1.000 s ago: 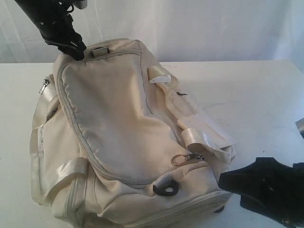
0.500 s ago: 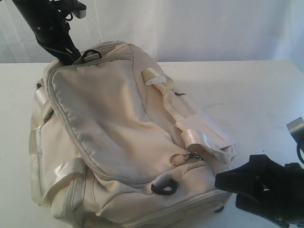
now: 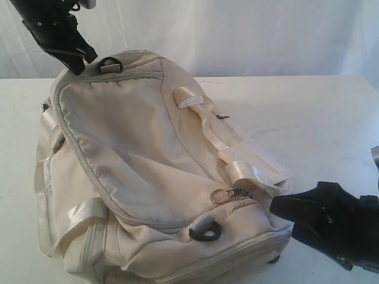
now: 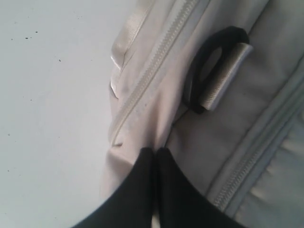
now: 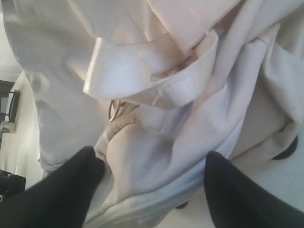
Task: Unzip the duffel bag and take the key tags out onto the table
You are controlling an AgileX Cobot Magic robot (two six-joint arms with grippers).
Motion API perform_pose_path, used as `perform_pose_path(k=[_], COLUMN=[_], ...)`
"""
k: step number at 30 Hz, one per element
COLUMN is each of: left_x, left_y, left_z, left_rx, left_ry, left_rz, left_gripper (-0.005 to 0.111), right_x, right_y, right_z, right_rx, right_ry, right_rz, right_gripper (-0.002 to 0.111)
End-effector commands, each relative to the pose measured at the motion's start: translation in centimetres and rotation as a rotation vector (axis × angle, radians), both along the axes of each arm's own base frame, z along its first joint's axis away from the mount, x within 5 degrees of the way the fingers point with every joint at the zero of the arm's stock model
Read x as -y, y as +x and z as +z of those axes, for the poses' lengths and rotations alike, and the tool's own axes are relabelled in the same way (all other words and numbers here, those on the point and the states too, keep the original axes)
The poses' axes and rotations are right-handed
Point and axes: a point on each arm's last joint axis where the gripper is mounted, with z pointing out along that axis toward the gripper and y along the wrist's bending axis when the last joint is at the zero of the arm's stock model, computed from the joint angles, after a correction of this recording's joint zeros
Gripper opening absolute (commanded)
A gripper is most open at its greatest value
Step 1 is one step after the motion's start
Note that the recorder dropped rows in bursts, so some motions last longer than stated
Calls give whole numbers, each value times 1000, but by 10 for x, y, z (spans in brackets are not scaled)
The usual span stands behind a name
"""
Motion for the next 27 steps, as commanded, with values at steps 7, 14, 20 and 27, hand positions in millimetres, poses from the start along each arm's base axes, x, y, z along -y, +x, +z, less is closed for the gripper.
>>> perform_pose_path(k=[7, 14, 20, 27], left_x=[-7, -7, -7, -7], left_y=[-22, -22, -22, -22], left_z=[25, 26, 26, 26], left_rx=[-28, -28, -28, -28], left_ry=[3, 3, 3, 5], left_rz=[21, 22, 22, 23], left_gripper=[0, 0, 0, 0], right_x=[-4, -5, 0, 0], right_y=[-11, -18, -11, -11], right_z=[-12, -19, -17, -18], right_rx=[-33, -67, -14, -15], right_ry=[12, 70, 52, 45], right_rz=[35, -9, -84, -81], right_gripper=[61, 61, 61, 53])
